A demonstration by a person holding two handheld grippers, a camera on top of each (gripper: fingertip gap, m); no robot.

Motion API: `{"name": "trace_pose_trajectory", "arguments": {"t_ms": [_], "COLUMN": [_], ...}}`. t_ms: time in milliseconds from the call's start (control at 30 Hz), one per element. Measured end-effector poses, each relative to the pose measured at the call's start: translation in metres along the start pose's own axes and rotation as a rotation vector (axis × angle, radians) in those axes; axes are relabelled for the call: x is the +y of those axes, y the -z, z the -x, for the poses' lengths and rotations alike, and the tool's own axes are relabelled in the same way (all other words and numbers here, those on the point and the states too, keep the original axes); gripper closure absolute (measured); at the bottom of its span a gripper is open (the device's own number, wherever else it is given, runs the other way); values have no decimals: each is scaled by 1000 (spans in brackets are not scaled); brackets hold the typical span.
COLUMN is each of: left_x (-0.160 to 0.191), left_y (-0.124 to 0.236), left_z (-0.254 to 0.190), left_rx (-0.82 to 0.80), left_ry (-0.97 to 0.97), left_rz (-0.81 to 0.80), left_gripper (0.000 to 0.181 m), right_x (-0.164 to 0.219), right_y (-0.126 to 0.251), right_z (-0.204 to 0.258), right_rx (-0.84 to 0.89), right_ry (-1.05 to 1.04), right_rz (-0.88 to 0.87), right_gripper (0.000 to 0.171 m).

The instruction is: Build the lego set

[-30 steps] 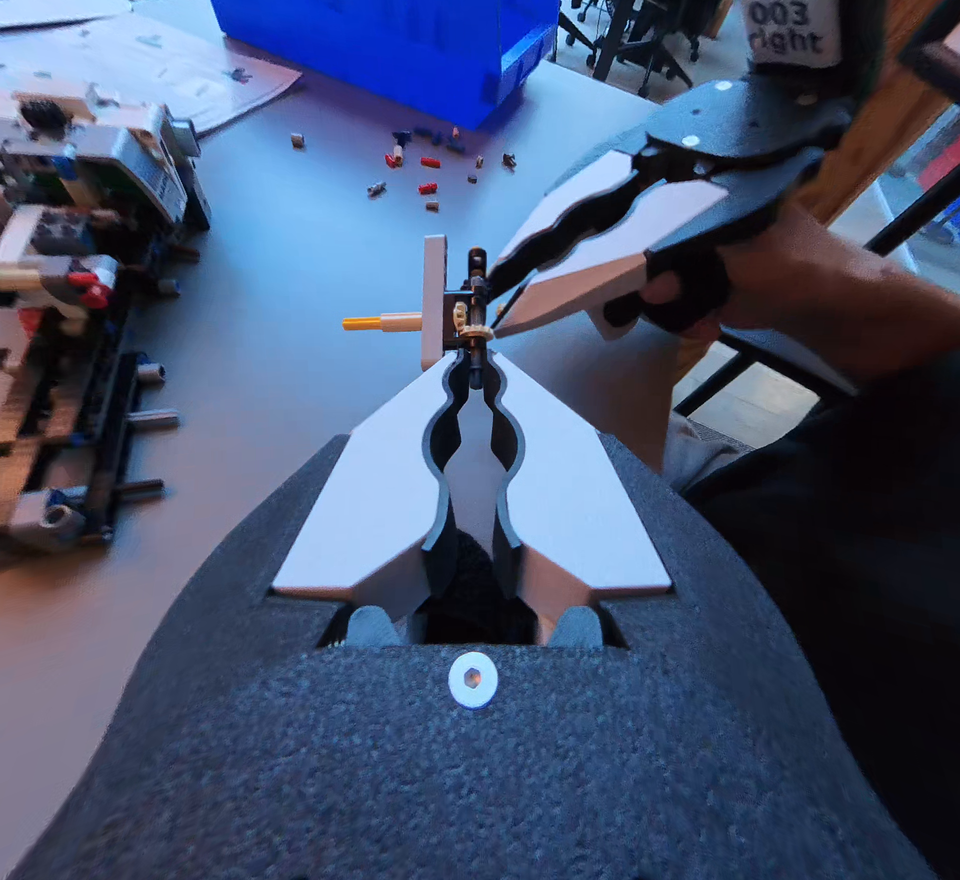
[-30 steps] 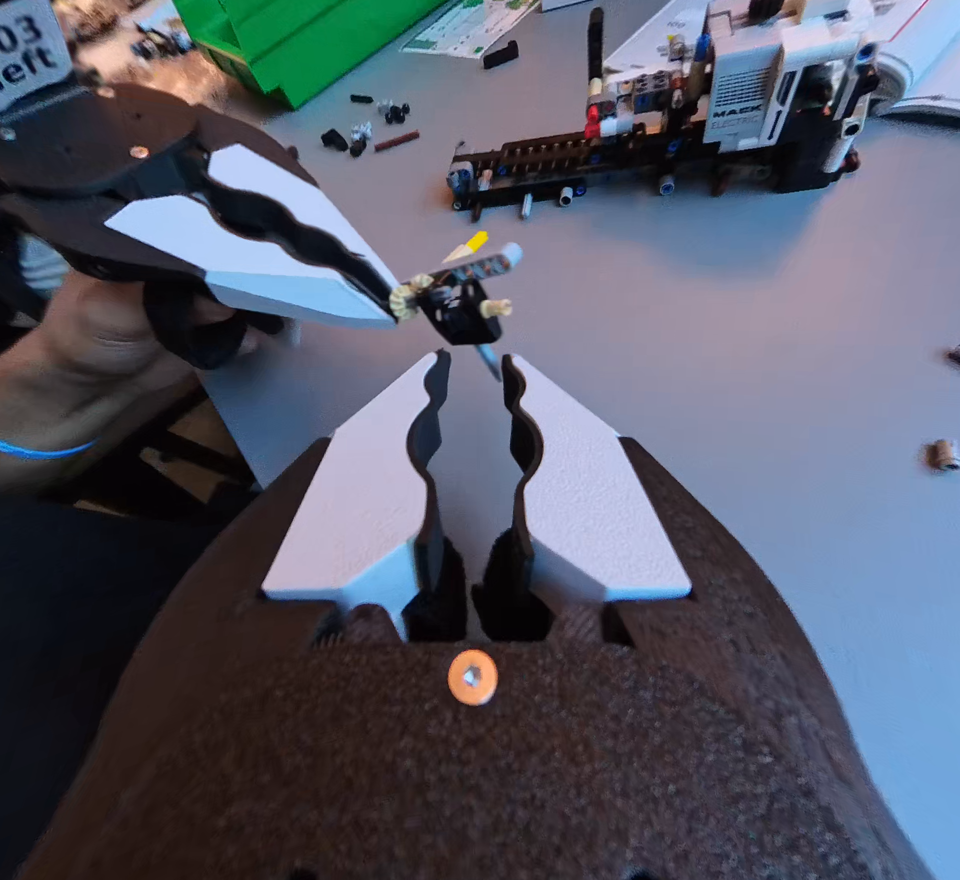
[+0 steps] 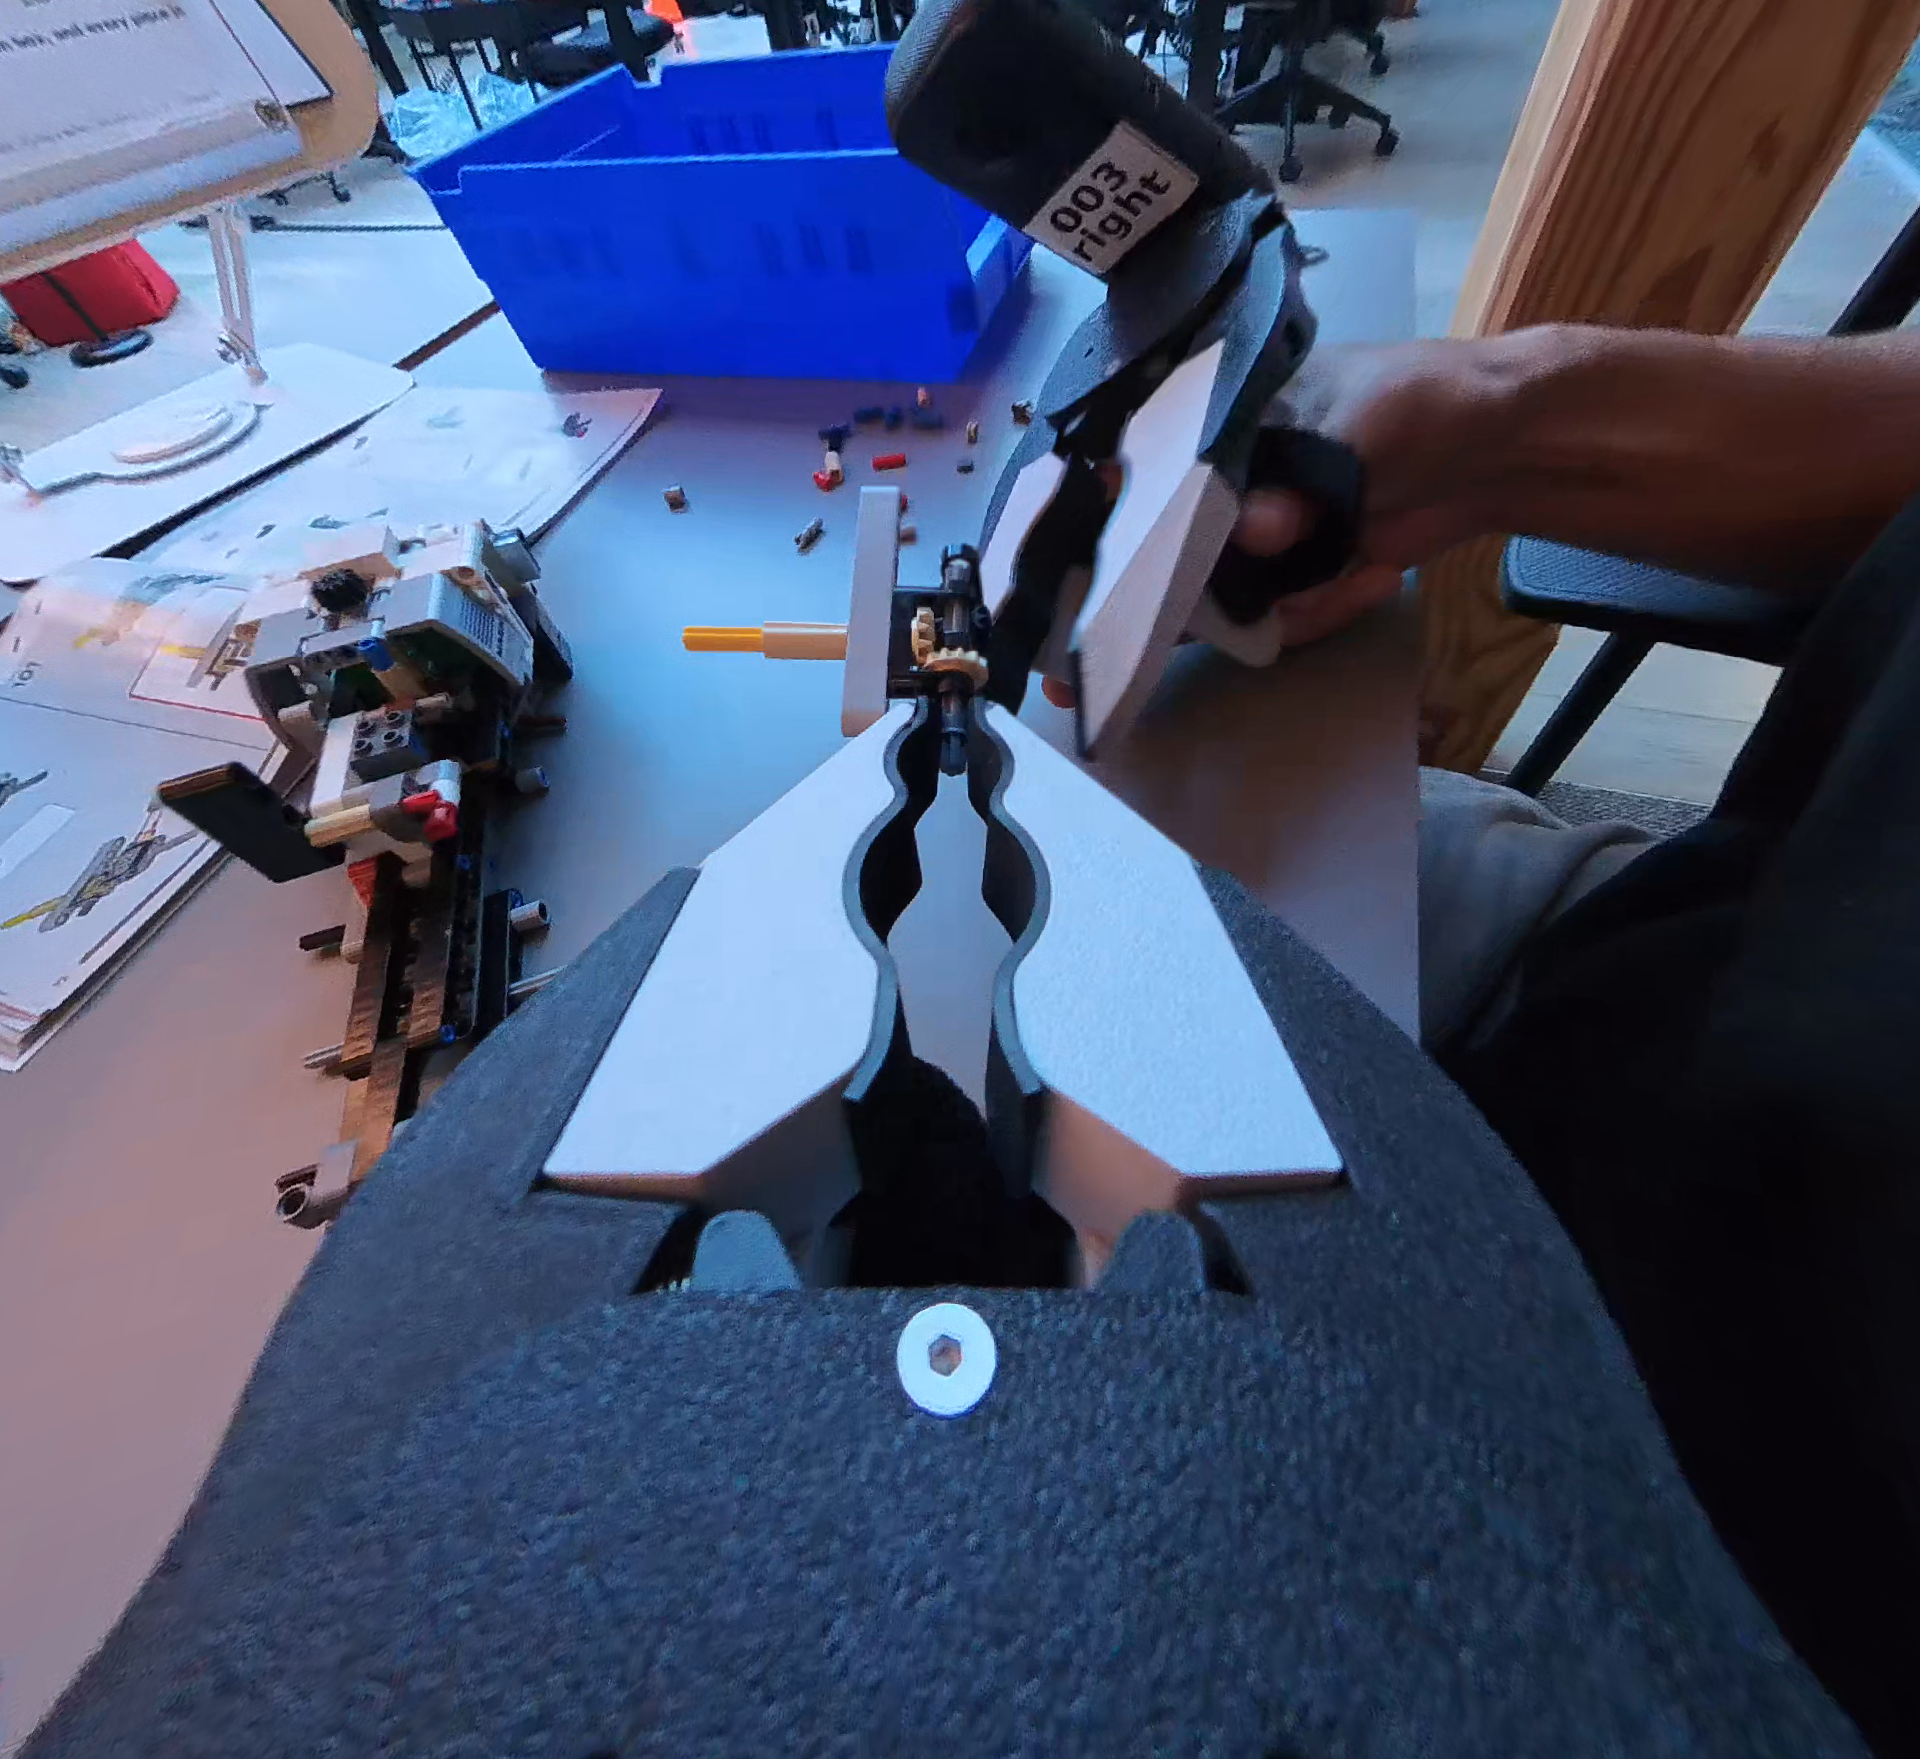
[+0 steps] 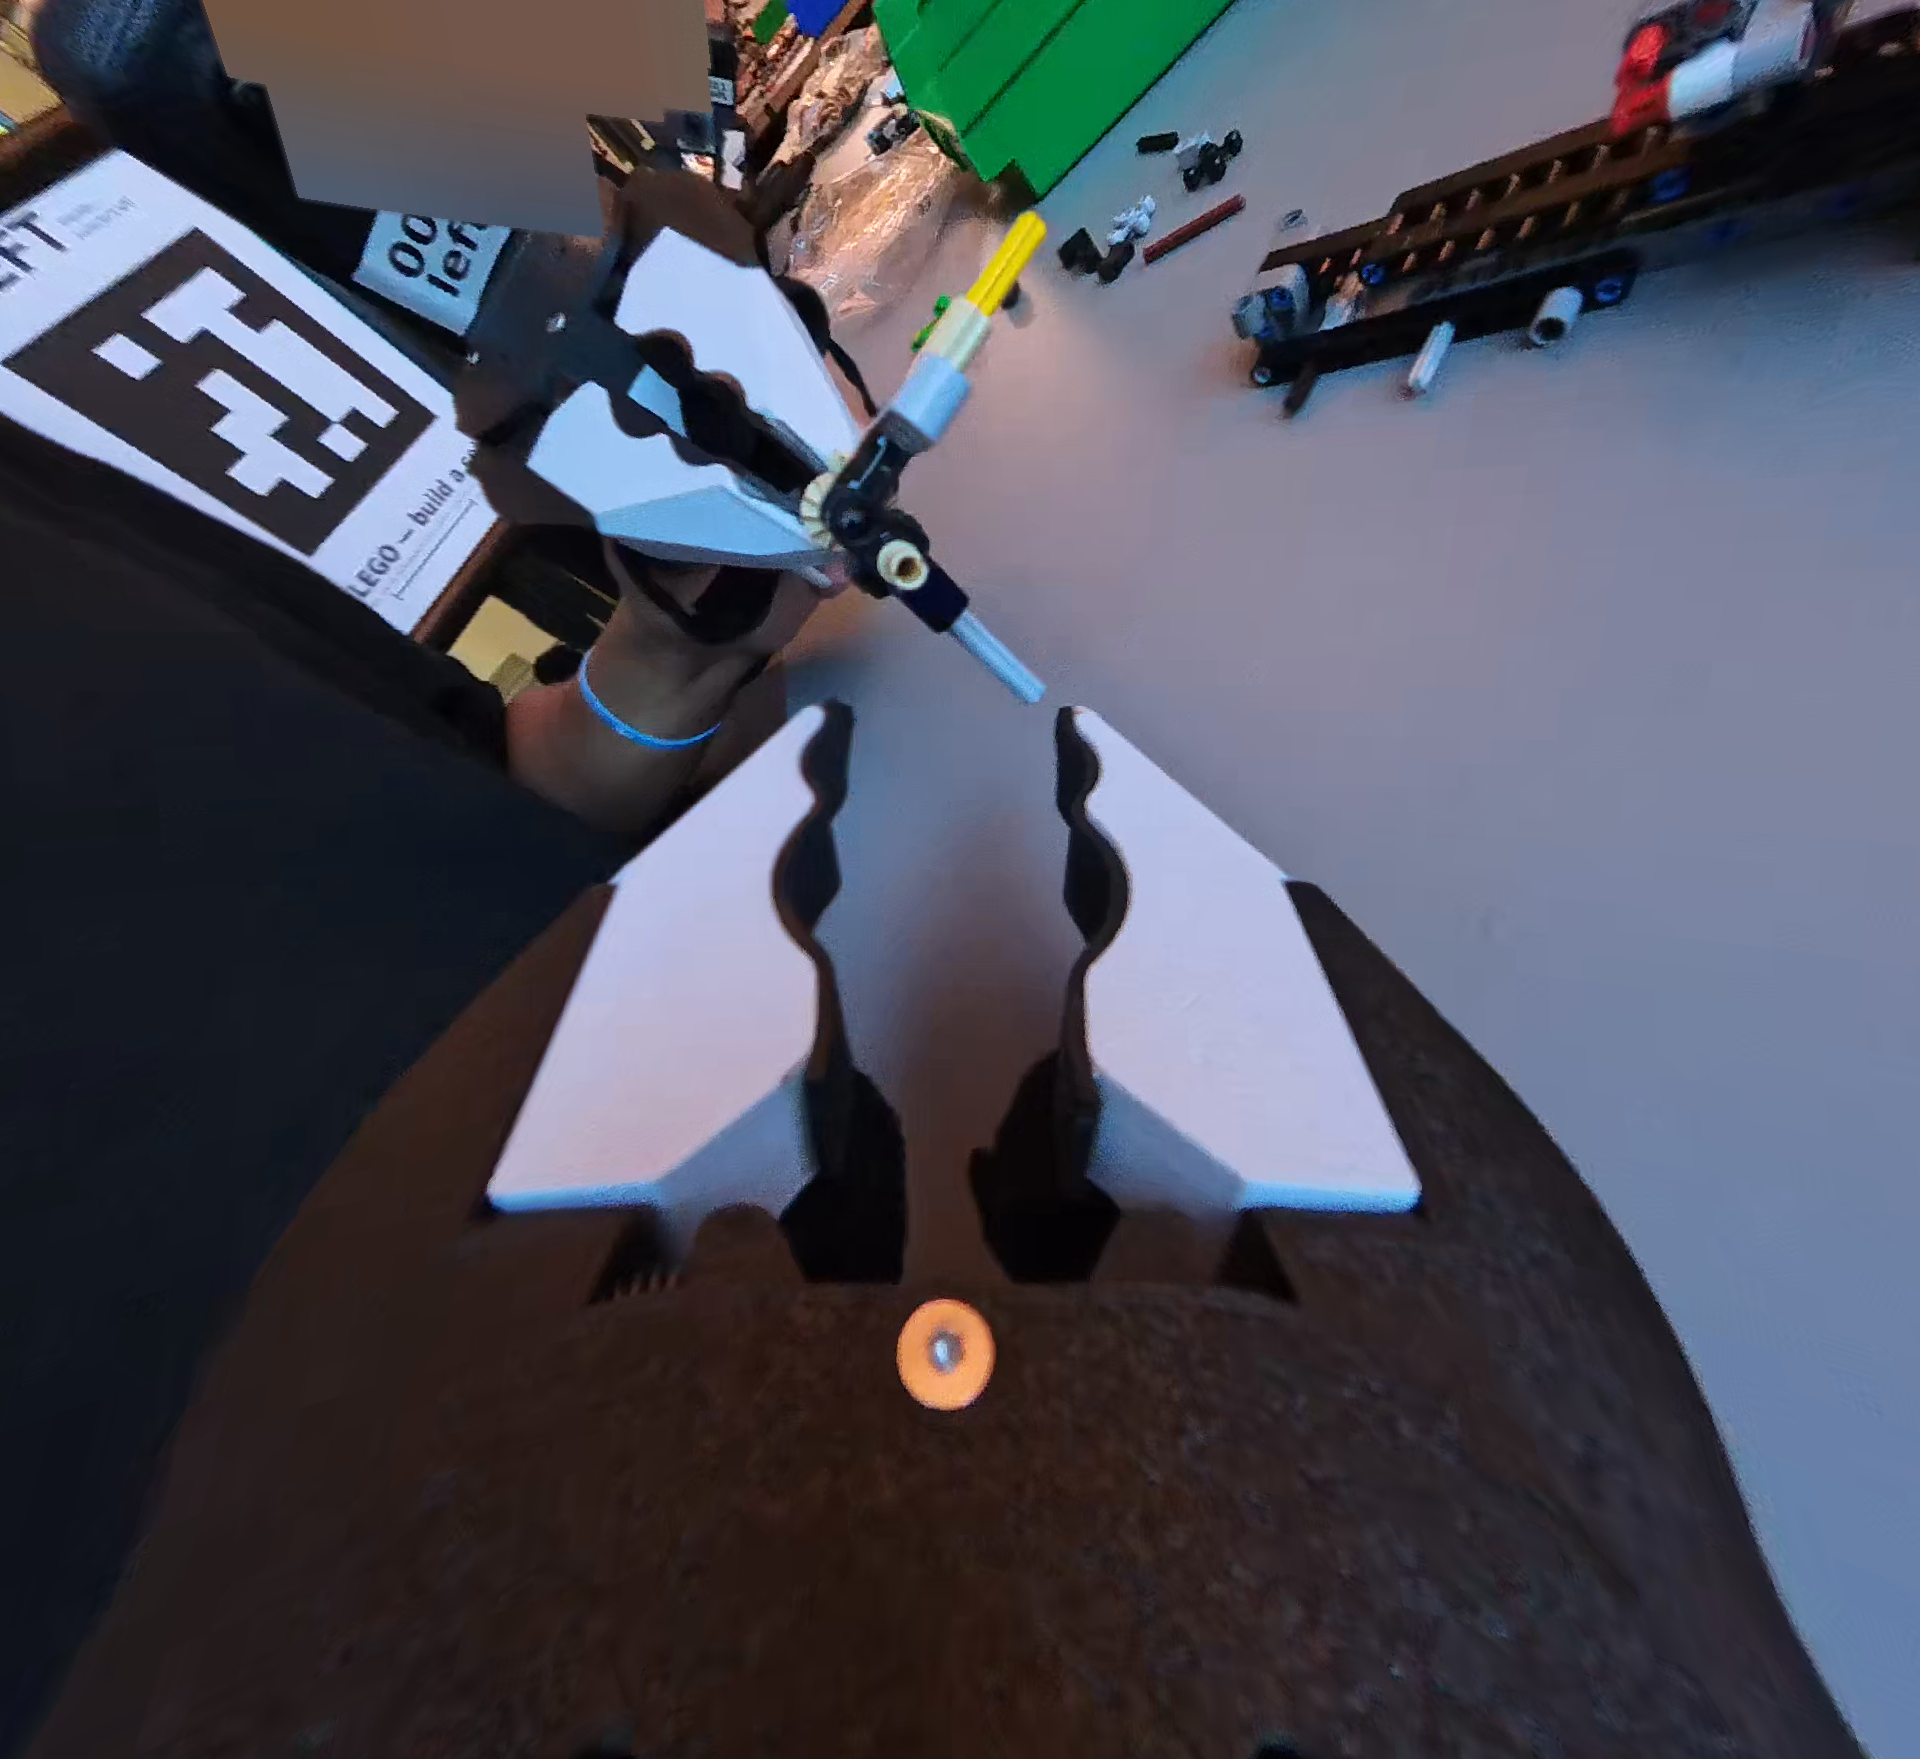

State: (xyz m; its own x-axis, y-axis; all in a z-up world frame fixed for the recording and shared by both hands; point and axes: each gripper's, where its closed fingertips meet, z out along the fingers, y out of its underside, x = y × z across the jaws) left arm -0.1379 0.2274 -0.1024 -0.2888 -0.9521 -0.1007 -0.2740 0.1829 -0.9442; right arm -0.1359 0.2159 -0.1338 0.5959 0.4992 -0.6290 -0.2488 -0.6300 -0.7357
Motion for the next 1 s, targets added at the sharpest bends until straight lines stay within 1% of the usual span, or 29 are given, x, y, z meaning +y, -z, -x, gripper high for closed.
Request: {"name": "trace_pose_trajectory", "arguments": {"t_ms": [33,67,133,200,333,433,500,600,667,700,767,833,867,900,933,1000], "left_x": [-2,-3,-2,8,38,65,72,71,69,61,35,19,19,23,29,46], "left_y": [2,4,10,14,11,5,2,1,1,2,6,11,12,12,12,11], "left_z": [-1,-2,0,5,5,-1,-5,-6,-2,-6,-17,-19,-15,-10,-5,2], "left_rx": [3,1,-20,-70,-143,-160,-155,-128,-136,-104,-9,55,59,43,17,-36], "left_ry": [1,0,-7,-43,-172,-279,-285,-200,-171,-134,2,118,145,150,137,86], "left_rz": [-8,-15,-16,33,187,314,341,326,315,268,144,79,74,85,107,184], "left_gripper": [179,179,179,179,179,179,179,179,179,179,179,179,179,179,179,179], "right_x": [-4,-9,-5,2,20,37,37,40,31,26,20,16,17,21,23,26], "right_y": [-2,-1,-2,-1,-1,0,2,-2,-7,-8,-11,-19,-23,-25,-25,-20], "right_z": [1,1,5,13,21,8,2,-9,-14,-18,-22,-15,-9,-3,-4,-8], "right_rx": [15,31,12,-10,17,129,221,351,411,447,483,438,399,358,355,363], "right_ry": [11,15,6,-10,-44,-128,-78,55,147,185,258,320,329,319,292,224], "right_rz": [-29,-70,-60,-45,-3,34,21,87,75,68,81,78,78,94,100,88], "right_gripper": [144,150,166,169,171,171,171,147,141,137,126,123,135,157,169,171]}}
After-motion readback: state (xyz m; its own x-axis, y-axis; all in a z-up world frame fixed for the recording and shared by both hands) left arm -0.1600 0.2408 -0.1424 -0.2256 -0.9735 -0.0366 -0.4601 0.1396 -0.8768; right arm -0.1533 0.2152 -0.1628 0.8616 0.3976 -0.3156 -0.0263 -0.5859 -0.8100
